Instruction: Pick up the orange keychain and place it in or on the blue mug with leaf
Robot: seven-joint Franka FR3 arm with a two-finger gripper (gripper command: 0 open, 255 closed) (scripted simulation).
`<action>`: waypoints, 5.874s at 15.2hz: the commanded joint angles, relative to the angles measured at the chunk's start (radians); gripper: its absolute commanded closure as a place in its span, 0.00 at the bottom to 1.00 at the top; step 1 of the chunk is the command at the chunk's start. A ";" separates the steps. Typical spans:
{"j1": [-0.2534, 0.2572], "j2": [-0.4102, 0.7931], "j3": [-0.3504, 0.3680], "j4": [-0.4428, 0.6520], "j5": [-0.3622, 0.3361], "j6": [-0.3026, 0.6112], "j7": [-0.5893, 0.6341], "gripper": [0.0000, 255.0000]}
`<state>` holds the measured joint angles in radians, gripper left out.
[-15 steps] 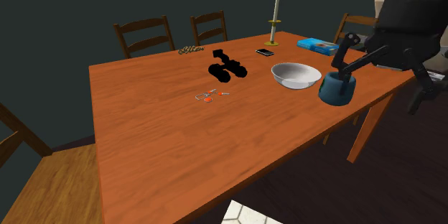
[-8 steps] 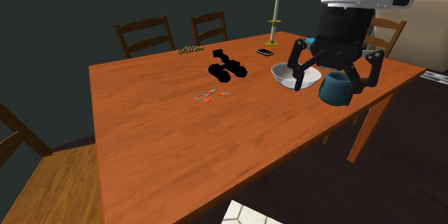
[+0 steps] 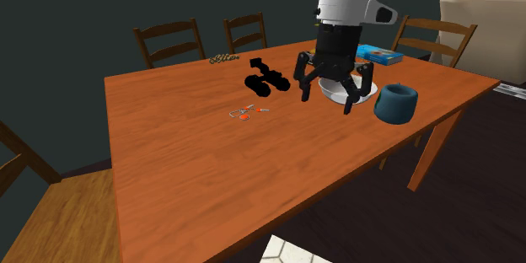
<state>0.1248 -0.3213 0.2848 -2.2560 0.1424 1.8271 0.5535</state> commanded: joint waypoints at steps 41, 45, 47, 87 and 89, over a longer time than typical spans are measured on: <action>0.295 0.965 0.121 0.830 -0.366 0.119 0.490 1.00; 0.297 0.972 0.120 0.837 -0.367 0.118 0.489 1.00; 0.294 0.968 0.120 0.831 -0.366 0.120 0.487 1.00; 0.227 0.836 0.130 1.086 -0.313 -0.255 0.370 1.00; 0.186 0.810 0.123 1.049 -0.304 -0.243 0.329 1.00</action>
<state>0.3370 0.5110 0.4102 -1.1665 -0.1687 1.5661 0.9057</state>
